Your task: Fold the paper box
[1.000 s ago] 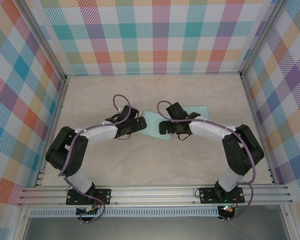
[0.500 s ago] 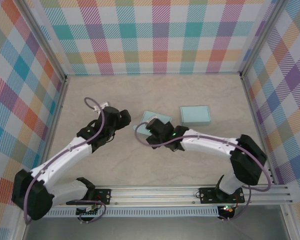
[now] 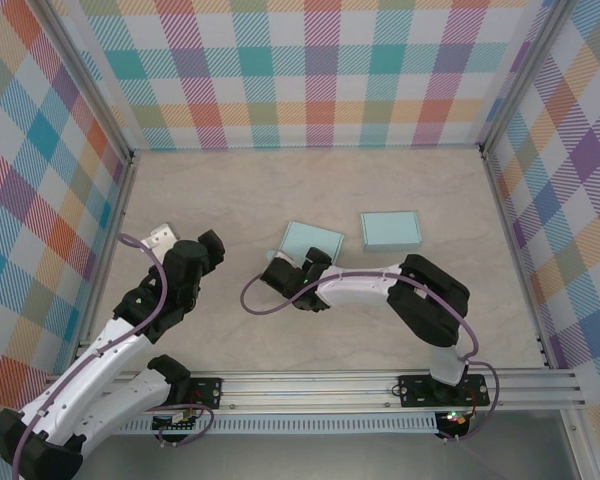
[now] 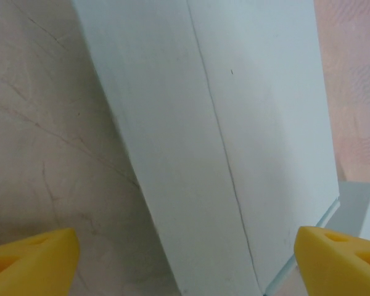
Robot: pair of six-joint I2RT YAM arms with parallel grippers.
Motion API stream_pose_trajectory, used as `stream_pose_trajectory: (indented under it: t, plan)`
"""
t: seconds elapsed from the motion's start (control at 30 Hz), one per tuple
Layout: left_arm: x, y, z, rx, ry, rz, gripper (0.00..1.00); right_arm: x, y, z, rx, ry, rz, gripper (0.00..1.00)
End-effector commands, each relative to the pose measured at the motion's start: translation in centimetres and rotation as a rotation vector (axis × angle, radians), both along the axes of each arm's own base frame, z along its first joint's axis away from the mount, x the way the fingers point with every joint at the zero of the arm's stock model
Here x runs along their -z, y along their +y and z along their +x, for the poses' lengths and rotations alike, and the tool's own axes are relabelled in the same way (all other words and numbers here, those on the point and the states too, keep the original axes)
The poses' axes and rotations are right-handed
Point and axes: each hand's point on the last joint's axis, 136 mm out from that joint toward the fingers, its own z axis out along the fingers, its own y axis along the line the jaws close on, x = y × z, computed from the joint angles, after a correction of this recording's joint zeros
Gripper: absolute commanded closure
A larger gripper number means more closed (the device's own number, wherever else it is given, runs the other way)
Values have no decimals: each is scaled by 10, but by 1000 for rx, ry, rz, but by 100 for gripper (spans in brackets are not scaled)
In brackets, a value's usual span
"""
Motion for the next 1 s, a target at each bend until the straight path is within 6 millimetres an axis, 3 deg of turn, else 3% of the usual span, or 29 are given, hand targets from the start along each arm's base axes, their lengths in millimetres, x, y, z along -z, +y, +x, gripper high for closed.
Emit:
stream_pose_trajectory:
  t: [0.0,0.23,0.33,0.6,0.8,0.97]
  plan:
    - [5,11,-3,-44,16,30,0,-13,10,19,-13,-99,-27,12]
    - [8,10,-1,-42,32,42,0,-5,9,37,-11,-111,-40,35]
    - [8,10,-1,-43,32,44,0,-2,9,40,-20,-110,-54,51]
    - [7,10,0,-42,33,46,0,-11,12,46,-32,-122,-41,80]
    - [3,9,2,-33,29,51,0,-30,18,37,-57,-64,19,85]
    - [-7,-5,11,47,21,68,0,-58,22,14,-99,78,132,86]
